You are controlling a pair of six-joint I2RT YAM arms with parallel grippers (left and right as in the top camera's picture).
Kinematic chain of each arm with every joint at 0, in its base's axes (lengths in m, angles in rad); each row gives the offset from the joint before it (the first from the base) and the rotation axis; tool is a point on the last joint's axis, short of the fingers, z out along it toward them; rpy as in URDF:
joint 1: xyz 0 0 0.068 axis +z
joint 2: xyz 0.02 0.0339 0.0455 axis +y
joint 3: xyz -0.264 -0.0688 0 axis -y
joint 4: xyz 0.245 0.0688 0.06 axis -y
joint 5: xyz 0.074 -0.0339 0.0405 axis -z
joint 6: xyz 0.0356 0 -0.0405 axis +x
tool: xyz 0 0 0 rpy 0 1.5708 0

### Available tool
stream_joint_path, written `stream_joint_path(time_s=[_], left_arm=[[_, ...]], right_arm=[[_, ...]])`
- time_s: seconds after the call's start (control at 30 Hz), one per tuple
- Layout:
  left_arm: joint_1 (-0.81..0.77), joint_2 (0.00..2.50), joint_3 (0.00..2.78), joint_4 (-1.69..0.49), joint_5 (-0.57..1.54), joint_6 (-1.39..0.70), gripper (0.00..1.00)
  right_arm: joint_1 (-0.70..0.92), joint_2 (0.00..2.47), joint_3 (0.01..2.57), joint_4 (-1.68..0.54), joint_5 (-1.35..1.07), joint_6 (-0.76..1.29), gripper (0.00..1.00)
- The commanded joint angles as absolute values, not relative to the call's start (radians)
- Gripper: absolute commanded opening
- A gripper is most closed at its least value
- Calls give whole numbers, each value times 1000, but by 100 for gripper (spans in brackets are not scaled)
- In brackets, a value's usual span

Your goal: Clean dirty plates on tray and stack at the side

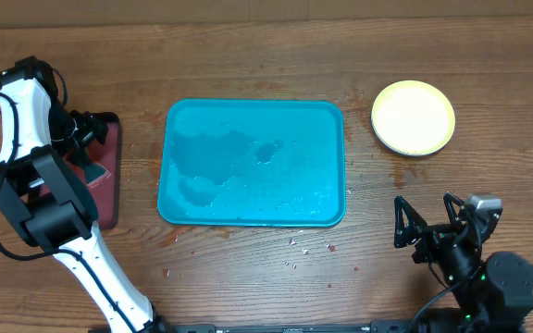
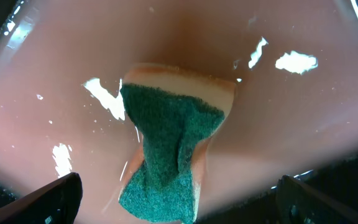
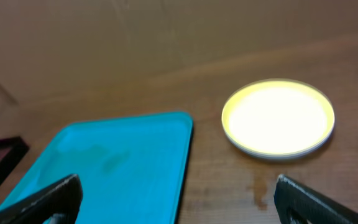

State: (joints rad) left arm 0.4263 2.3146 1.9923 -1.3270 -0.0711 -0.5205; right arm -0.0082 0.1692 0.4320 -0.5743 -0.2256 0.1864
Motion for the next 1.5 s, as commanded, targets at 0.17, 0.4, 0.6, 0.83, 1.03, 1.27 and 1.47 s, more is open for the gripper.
stream_joint_path(time_s=[0.17,0.4,0.6,0.83,1.03,1.27,1.47], left_arm=[[425,2285,2014,-1328,-70,-517,100],[425,2285,2014,-1328,-70,-517,100],[425,2285,2014,-1328,-70,-517,100],[425,2285,2014,-1328,-70,-517,100],[425,2285,2014,-1328,-70,-517,100],[425,2285,2014,-1328,-70,-517,100],[425,2285,2014,-1328,-70,-517,100]], right_arm=[[-14,2,158,-281,-249,194,100],[10,3,42,-89,-231,205,100],[41,3,8,-51,-128,205,100],[46,3,8,-80,-71,119,100],[44,3,8,-79,-68,115,100],[44,3,8,-79,-68,115,100],[44,3,8,-79,-68,115,100]])
